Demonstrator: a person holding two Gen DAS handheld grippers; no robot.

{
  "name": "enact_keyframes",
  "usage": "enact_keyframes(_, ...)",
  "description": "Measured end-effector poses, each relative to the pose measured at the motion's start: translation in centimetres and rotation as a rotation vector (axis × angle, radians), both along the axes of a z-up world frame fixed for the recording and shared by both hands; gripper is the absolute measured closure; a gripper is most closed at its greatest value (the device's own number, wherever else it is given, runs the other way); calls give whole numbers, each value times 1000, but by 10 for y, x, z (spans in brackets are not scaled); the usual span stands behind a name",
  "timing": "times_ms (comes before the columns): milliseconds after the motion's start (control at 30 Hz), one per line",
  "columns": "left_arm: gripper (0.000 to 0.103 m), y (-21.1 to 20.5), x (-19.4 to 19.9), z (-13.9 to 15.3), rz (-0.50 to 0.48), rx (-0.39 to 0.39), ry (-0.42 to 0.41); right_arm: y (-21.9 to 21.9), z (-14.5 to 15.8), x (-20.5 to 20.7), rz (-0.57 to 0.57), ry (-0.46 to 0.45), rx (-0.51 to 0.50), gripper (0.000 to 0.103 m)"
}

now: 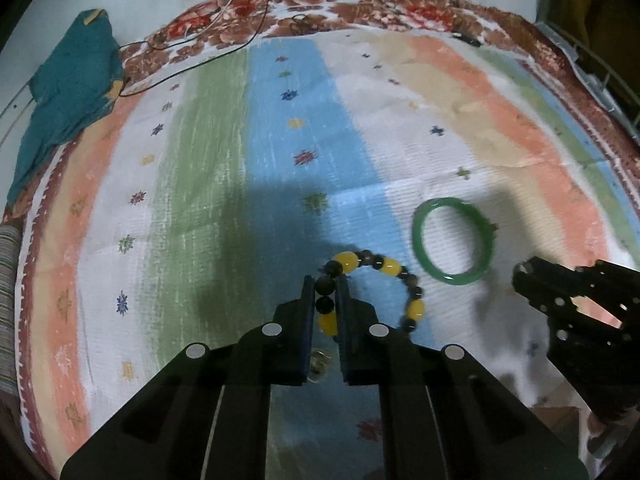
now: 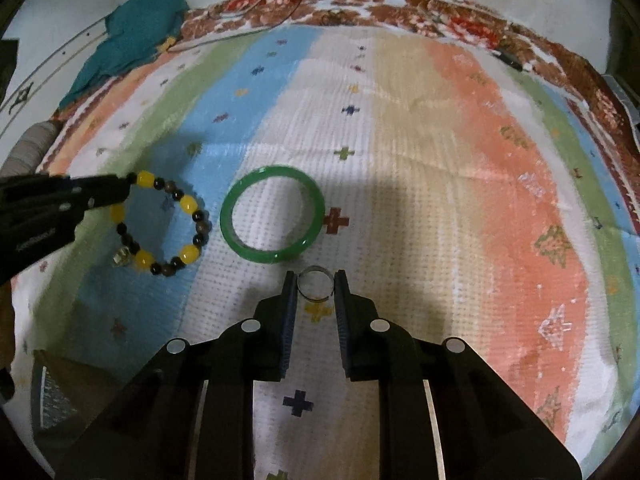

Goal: Organize jewelry
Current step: 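Grasp the yellow-black bead bracelet with the left gripper while the right grasps the ring, then carry the bracelet and ring back over the silver tin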

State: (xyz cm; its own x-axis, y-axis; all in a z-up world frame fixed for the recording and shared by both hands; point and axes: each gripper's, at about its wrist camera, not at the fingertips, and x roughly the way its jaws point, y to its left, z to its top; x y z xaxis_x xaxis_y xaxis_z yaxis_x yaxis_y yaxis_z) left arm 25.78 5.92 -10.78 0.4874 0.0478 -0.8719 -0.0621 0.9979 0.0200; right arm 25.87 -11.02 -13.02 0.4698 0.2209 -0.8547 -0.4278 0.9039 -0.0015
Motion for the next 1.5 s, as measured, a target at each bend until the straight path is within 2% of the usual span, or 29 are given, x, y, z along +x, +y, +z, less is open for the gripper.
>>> enact_keyframes(267, 93, -11, -11, 18, -7, -2, -57, -5, 23, -12, -26, -62, 21, 84)
enact_keyframes(600, 93, -23, -26, 44, -27, -25, -134, -12, 36, -26, -33, -97, 46, 84)
enact_keyframes(867, 93, -25, -40, 59, -31, -36, -158, -15, 52, -38, -36, -137, 68, 84)
enact_keyframes(1300, 93, -23, -72, 83, -11, -127, -218, -29, 77, -62, -53, -149, 153, 84)
enact_keyframes(1500, 93, -28, -87, 90, -27, -114, -242, -24, 86, -78, -26, -186, 164, 84)
